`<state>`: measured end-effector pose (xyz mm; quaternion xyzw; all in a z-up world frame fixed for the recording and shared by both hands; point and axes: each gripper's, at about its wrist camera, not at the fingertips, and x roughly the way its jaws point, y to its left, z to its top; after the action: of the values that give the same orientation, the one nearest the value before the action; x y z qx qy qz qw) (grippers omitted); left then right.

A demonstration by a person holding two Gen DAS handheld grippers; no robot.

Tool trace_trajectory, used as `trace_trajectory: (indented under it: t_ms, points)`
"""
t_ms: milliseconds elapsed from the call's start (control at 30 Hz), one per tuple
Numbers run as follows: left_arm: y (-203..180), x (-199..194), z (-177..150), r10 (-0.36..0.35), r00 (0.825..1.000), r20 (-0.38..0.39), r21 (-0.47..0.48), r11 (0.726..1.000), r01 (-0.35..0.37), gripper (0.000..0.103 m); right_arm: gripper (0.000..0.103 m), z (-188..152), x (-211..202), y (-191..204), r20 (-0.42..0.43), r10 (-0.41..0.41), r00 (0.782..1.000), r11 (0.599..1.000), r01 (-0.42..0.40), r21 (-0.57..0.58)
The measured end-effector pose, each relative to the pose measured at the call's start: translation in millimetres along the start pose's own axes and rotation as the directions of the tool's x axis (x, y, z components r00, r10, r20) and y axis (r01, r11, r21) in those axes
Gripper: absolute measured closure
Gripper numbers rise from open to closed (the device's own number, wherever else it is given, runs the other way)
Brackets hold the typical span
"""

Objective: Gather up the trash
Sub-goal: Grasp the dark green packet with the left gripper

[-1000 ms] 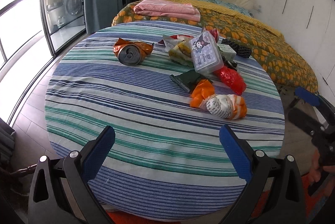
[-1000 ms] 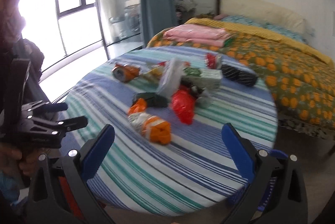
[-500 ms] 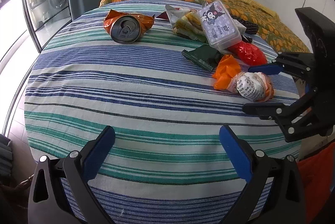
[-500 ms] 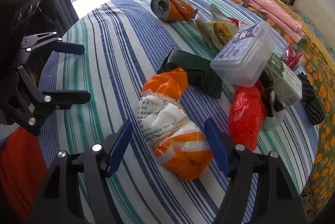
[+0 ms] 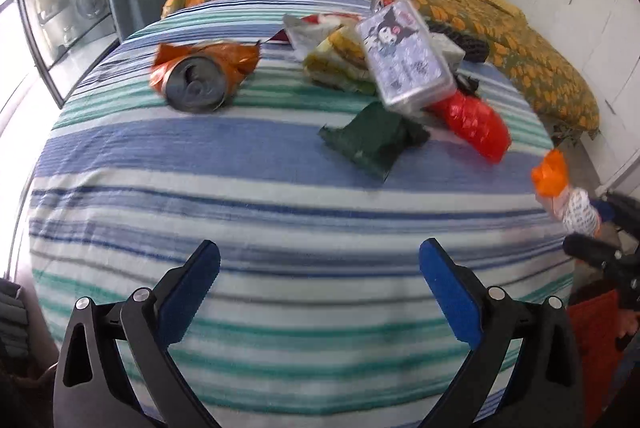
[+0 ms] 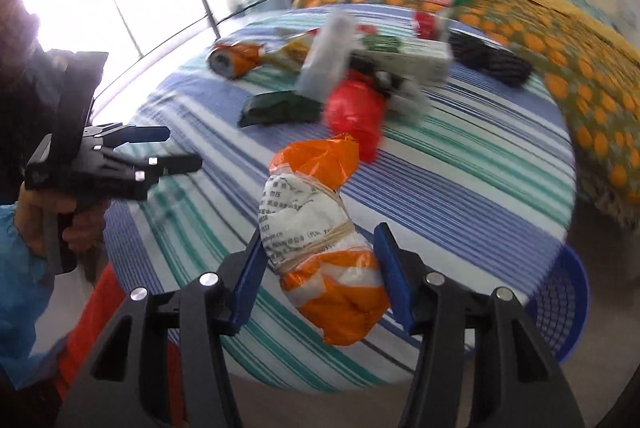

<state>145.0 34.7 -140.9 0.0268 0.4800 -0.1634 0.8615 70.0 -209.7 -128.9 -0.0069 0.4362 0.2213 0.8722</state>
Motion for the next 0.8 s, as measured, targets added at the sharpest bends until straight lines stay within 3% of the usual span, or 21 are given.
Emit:
trace_trajectory:
  t_ms: [100,233,300,400,467,533,667,800]
  points:
    - [-13.3,23.8,29.6,-0.008,1.0,-0.001,0.086,0.996,0.008,0.005,0.05,-6.4,-4.1,-14.7,0.021,-0.006,1.0,0.997,0.004,0.074]
    - [-30.5,52.5,50.9,0.01,1.0,-0.026,0.2,0.98,-0.004,0.018,0.05,-8.6,-6.5,-24.3,0.027,-0.017,0.999,0.994,0.014,0.111]
    - [-38.2,58.3,56.5,0.013,1.0,-0.015,0.241,0.971,-0.009,0.019,0.05,-9.0,-9.9,-28.9,0.025,-0.038,0.999,0.993,0.034,0.117]
    - [-44.9,59.8,60.5,-0.019,1.0,-0.01,0.267,0.963,0.021,0.033,0.05,-4.3,-3.8,-34.4,0.009,-0.09,0.996,0.988,0.089,0.124]
    - [-49.3,58.0,59.5,-0.035,0.999,-0.003,0.285,0.958,0.034,0.053,0.05,-1.0,3.3,-36.2,-0.003,-0.105,0.995,0.987,0.104,0.121]
    - [-49.5,53.3,53.9,-0.026,1.0,0.003,0.285,0.958,0.024,0.064,0.05,1.9,9.8,-35.9,-0.016,-0.118,0.993,0.987,0.119,0.108]
    - [-47.0,30.8,27.9,-0.038,0.999,-0.015,0.242,0.97,0.04,0.066,0.049,4.5,15.3,-31.7,-0.045,-0.127,0.991,0.989,0.13,0.069]
    - [-48.7,13.8,1.3,-0.037,0.999,-0.01,0.219,0.975,0.038,0.062,0.036,7.5,15.6,-26.8,-0.063,-0.137,0.989,0.99,0.138,0.018]
